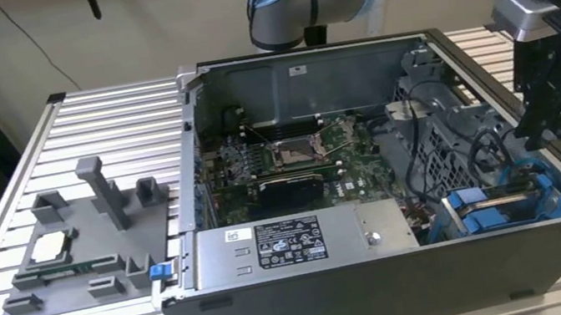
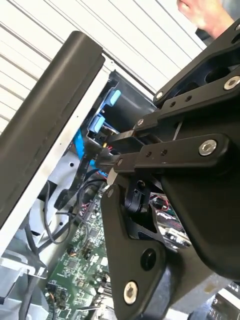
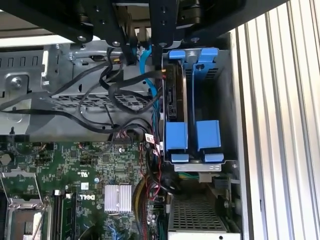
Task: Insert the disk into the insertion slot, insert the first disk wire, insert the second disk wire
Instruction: 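Insert the second disk wire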
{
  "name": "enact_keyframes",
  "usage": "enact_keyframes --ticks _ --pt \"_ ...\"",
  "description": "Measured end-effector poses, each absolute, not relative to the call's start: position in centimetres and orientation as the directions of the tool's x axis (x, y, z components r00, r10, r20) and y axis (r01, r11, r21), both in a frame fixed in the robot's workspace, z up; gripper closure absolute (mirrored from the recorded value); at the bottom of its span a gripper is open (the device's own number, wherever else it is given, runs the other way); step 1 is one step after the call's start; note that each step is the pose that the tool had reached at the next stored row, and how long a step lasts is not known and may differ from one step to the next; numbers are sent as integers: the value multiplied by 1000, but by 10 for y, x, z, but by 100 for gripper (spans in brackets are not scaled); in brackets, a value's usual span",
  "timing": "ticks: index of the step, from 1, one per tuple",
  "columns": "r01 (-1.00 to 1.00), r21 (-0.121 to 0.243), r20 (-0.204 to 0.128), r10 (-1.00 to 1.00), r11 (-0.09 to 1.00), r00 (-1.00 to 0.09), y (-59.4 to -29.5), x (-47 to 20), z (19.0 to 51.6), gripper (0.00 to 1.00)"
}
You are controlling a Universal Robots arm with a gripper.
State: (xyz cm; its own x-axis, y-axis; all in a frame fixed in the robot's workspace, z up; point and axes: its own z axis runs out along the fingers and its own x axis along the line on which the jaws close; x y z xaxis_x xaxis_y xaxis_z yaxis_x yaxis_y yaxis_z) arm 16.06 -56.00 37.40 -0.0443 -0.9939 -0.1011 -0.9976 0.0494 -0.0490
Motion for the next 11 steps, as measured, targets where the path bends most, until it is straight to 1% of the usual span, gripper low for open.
enact_keyframes --ticks 5,11 --pt "-998 -30 -106 -993 50 -46 -560 175 374 0" --pt "-999 -19 -145 -988 50 -47 -560 185 373 0"
